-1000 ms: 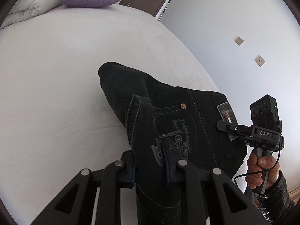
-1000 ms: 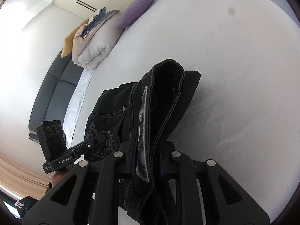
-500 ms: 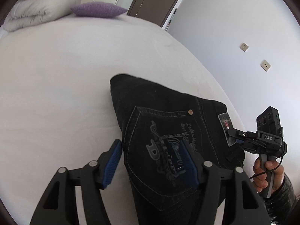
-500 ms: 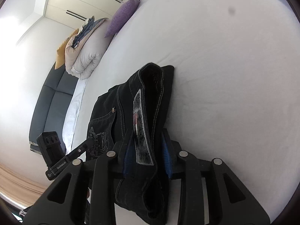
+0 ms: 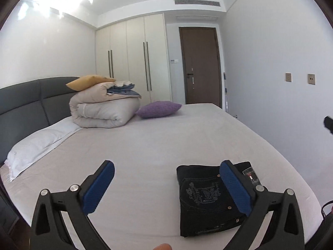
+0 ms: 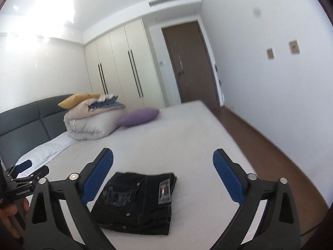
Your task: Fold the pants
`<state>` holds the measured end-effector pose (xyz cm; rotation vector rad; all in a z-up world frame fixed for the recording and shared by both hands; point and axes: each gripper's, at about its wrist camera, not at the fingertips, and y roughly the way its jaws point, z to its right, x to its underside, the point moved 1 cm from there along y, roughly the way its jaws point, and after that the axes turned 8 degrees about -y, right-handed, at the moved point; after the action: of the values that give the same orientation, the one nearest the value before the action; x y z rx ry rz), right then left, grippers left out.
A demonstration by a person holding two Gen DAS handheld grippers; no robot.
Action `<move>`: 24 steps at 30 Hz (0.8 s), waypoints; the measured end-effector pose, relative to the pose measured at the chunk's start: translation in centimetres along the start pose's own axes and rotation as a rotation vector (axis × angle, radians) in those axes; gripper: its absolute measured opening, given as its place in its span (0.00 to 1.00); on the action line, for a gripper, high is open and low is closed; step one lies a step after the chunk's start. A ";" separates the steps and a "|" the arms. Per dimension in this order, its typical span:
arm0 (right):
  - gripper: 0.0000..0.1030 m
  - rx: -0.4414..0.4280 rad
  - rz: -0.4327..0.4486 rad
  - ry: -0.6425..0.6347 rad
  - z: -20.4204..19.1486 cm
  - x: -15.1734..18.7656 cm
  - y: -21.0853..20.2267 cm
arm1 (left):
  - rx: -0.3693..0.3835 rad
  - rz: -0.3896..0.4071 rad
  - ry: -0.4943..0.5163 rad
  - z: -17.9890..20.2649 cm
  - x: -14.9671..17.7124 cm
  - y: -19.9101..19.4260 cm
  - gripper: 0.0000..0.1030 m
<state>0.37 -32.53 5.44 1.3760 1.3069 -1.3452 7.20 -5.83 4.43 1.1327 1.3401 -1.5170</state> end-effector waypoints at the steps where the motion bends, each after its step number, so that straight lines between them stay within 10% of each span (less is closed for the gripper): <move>1: 1.00 0.030 0.061 -0.020 -0.4 -0.7 -1.8 | -0.018 -0.016 -0.005 -0.2 0.0 -0.6 1.00; 5: 1.00 0.137 0.060 -0.103 -1.9 -2.2 -5.6 | -0.015 -0.087 -0.024 -0.5 0.9 -2.2 1.00; 15: 1.00 0.087 -0.261 -0.045 -5.7 0.9 -7.7 | -0.001 -0.163 -0.023 0.9 3.3 -4.6 1.00; 24: 1.00 0.049 -0.369 -0.099 -8.4 3.2 -5.4 | -0.021 -0.233 -0.050 0.6 4.9 -3.5 1.00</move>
<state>-3.83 -23.09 3.98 1.1180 1.5184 -1.6774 2.48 -6.06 0.76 0.9447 1.4916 -1.6807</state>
